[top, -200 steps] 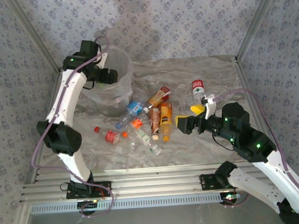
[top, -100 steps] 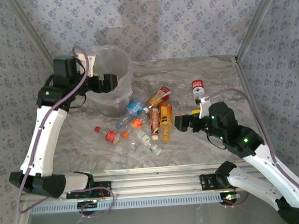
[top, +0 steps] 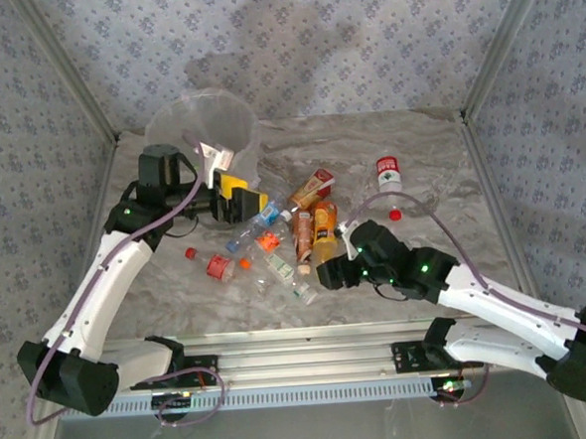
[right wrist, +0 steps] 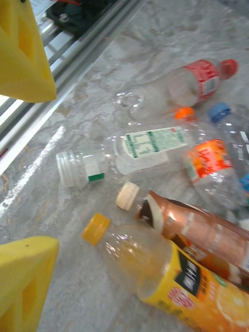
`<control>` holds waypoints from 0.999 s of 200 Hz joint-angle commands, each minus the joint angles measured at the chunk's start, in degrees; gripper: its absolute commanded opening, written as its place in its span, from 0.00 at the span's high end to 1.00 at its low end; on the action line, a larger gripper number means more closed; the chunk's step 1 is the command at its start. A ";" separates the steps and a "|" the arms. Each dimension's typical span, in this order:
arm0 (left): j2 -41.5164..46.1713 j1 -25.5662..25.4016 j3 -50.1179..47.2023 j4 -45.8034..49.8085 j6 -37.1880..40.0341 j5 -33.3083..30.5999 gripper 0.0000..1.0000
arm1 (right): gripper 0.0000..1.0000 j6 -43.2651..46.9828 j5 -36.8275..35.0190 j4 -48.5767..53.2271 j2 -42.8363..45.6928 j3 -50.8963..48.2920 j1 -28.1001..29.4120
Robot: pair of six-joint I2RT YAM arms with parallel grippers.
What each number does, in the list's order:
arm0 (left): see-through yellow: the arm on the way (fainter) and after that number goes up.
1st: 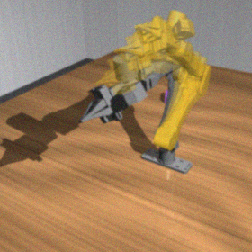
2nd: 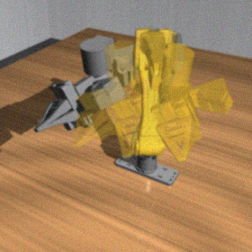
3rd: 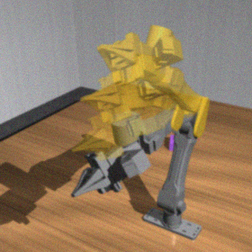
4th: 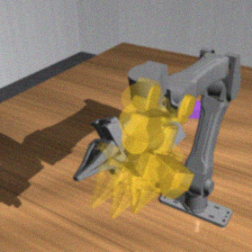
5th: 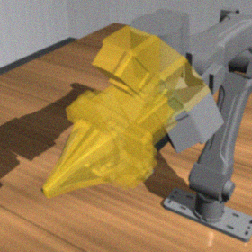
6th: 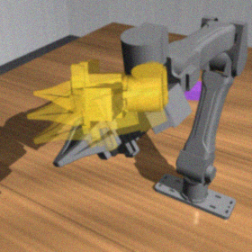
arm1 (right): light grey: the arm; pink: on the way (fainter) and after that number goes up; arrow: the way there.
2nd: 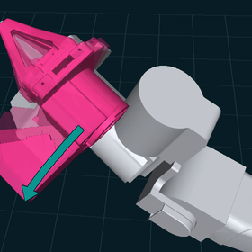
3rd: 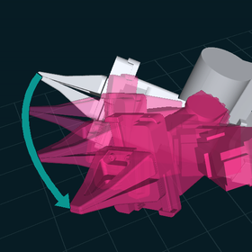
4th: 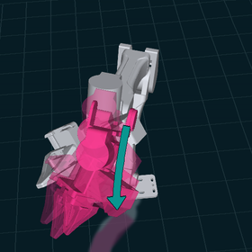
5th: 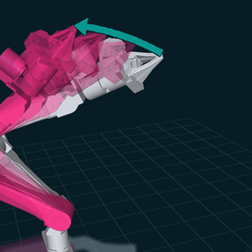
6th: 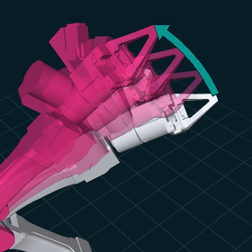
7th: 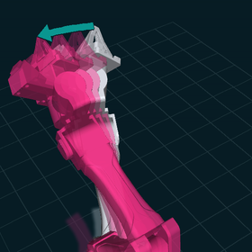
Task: Put the plastic bottles in the bin
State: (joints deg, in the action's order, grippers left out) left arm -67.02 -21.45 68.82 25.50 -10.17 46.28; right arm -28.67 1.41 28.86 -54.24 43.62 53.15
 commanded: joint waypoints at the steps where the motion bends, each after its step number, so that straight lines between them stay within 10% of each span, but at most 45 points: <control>1: 2.72 -0.99 -1.14 -4.58 0.53 6.02 0.00 | 0.30 1.28 -1.68 -2.05 -2.10 -0.39 1.96; 200: 2.95 -3.57 1.05 4.38 7.51 9.11 0.00 | 0.35 13.04 -4.01 3.33 -31.46 13.41 8.63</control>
State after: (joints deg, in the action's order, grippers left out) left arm -64.23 -24.56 67.99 29.76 -3.88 53.63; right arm -19.51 -0.80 28.34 -82.76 53.89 61.43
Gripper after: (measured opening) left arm 0.996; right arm 0.645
